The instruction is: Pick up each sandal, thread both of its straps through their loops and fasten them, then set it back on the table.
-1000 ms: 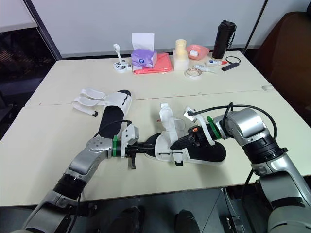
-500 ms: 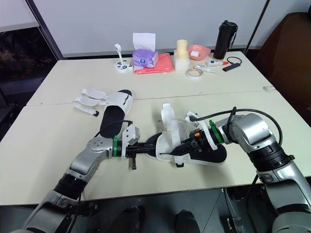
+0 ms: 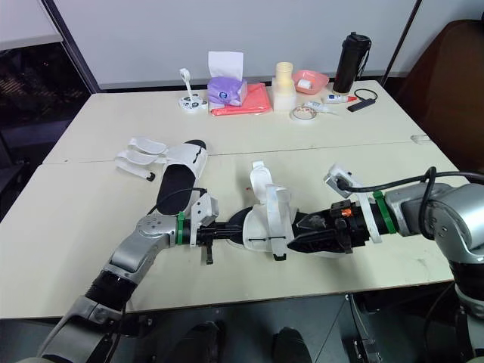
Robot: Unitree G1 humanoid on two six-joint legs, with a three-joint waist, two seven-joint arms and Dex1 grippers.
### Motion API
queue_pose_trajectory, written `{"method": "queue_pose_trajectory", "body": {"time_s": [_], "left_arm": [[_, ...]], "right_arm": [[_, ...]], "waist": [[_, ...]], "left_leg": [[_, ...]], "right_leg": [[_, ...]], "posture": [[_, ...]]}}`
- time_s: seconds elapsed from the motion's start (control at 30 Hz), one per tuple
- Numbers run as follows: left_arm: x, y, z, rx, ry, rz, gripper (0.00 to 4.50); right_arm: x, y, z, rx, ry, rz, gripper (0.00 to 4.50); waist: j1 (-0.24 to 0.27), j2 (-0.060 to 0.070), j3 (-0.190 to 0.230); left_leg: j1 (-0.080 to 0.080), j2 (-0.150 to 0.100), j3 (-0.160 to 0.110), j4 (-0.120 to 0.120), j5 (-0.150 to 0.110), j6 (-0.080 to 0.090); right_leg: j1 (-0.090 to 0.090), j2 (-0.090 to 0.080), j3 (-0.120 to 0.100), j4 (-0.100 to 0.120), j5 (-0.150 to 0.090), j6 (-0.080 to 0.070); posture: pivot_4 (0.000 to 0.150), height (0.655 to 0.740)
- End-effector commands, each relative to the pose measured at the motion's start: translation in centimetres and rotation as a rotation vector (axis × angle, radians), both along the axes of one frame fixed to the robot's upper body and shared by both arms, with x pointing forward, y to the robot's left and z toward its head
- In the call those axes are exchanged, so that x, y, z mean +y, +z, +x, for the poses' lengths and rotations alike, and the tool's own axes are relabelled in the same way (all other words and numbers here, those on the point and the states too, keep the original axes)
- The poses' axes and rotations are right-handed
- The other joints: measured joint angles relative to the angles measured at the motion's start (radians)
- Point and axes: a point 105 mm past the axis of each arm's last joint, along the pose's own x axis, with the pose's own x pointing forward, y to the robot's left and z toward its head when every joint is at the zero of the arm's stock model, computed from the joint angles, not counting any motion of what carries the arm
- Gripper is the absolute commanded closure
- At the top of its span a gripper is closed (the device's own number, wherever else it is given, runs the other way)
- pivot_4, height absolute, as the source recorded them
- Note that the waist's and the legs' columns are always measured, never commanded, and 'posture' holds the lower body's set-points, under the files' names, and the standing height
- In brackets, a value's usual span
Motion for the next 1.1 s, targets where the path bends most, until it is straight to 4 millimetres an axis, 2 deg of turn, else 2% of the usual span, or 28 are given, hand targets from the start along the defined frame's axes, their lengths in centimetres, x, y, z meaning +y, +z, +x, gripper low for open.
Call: {"method": "queue_pose_trajectory", "body": {"time_s": [0.03,0.2,0.4,0.73,1.03,1.1], "left_arm": [[-0.1,-1.7,-0.4,0.051,-0.008,0.044,4.50],[-0.2,-1.6,-0.4,0.051,-0.011,0.041,4.50],[-0.1,-1.6,-0.6,0.052,-0.016,0.044,4.50],[0.1,-1.7,-0.8,0.055,-0.023,0.054,4.50],[0.2,-1.7,-1.0,0.059,-0.023,0.056,4.50],[0.2,-1.7,-1.1,0.059,-0.021,0.057,4.50]], "right_arm": [[0.4,-0.3,-0.7,-0.004,-0.017,0.019,0.20],[0.8,-2.2,-1.1,0.038,-0.057,0.042,0.20],[0.3,-3.8,-0.9,0.066,-0.109,0.041,0.20],[2.4,-4.4,-0.7,0.066,-0.074,0.099,0.20],[4.0,-4.9,0.6,0.067,-0.091,0.144,0.20],[4.0,-5.0,0.8,0.069,-0.096,0.147,0.72]], "waist": [[0.007,0.000,0.000],[0.011,0.000,0.000],[0.011,0.000,0.000],[0.009,0.000,0.000],[0.010,0.000,0.000],[0.009,0.000,0.000]], "left_leg": [[0.000,0.000,0.000,0.000,0.000,0.000],[0.000,0.000,0.000,0.000,0.000,0.000],[0.000,0.000,0.000,0.000,0.000,0.000],[0.000,0.000,0.000,0.000,0.000,0.000],[0.000,0.000,0.000,0.000,0.000,0.000],[0.000,0.000,0.000,0.000,0.000,0.000]], "right_leg": [[0.000,0.000,0.000,0.000,0.000,0.000],[0.000,0.000,0.000,0.000,0.000,0.000],[0.000,0.000,0.000,0.000,0.000,0.000],[0.000,0.000,0.000,0.000,0.000,0.000],[0.000,0.000,0.000,0.000,0.000,0.000],[0.000,0.001,0.000,0.000,0.000,0.000]], "posture": [[0.150,0.7400],[0.150,0.7400],[0.150,0.7400],[0.150,0.7400],[0.150,0.7400],[0.150,0.7400]]}}
